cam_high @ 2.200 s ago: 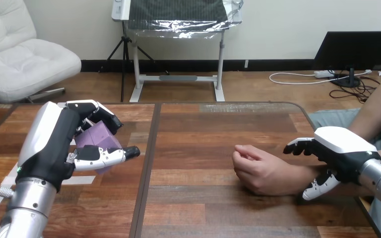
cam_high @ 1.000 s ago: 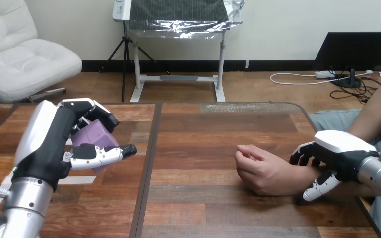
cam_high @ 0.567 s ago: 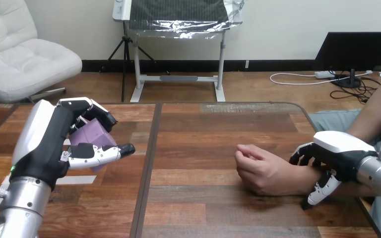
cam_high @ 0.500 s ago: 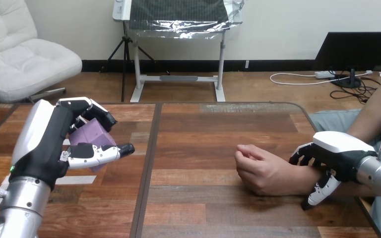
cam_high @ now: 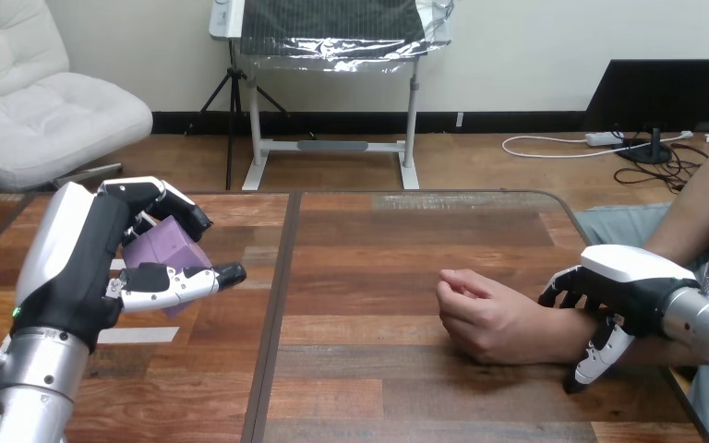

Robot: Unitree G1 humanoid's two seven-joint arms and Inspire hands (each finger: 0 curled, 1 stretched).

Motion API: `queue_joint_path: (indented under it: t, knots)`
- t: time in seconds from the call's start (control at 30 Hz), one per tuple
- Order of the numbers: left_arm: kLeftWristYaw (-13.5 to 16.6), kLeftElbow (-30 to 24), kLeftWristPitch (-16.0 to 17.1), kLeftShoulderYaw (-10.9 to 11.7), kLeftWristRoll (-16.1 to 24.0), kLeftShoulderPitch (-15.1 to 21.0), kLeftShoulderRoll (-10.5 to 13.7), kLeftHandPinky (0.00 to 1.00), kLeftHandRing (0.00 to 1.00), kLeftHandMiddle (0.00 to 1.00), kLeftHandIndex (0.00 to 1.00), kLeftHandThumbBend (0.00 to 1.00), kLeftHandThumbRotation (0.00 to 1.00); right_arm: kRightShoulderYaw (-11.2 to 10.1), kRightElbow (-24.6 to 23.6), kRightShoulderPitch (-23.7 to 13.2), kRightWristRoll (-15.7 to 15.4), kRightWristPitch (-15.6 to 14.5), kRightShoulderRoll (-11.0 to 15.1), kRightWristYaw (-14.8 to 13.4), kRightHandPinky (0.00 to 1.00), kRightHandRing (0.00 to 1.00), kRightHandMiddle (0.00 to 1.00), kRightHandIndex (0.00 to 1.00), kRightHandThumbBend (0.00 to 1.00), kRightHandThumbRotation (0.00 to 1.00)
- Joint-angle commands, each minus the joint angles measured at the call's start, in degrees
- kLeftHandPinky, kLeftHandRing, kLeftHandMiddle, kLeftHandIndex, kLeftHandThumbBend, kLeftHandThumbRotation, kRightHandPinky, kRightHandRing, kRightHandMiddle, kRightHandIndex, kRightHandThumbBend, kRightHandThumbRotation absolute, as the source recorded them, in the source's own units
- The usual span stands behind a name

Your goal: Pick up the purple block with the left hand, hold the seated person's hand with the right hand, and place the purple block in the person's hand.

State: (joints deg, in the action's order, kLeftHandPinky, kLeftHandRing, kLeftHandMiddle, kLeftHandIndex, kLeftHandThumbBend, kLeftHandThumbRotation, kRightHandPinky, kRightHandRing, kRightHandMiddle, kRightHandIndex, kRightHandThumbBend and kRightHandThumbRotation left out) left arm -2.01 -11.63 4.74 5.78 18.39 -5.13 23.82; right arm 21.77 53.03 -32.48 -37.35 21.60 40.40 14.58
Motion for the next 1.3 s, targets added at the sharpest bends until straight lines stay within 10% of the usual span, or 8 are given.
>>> queue_joint_path:
  t: [0.0,0.6,1.27]
  knots:
    - [0.7,-2.3,2.0,1.5,-0.8,2.9,0.2,0.29,0.34,0.4,0.42,0.62,0.0,2.4,4.7,2.6,-0.8,-3.2,-2.3,2.0,0.45,0.6,0.68,0.75,1.0,0.0]
    - [0.4,-2.3,1.7,1.6,-0.7,3.1,0.3,0.29,0.34,0.4,0.42,0.61,0.0,3.2,3.9,2.4,-1.3,-4.4,-2.1,1.4,0.44,0.56,0.65,0.68,0.94,0.0]
    - [0.3,-2.4,0.9,1.5,-0.8,3.1,-0.1,0.29,0.34,0.4,0.43,0.61,0.0,4.0,4.8,2.2,-1.6,-3.6,-2.3,-1.2,0.15,0.22,0.33,0.51,0.89,0.0]
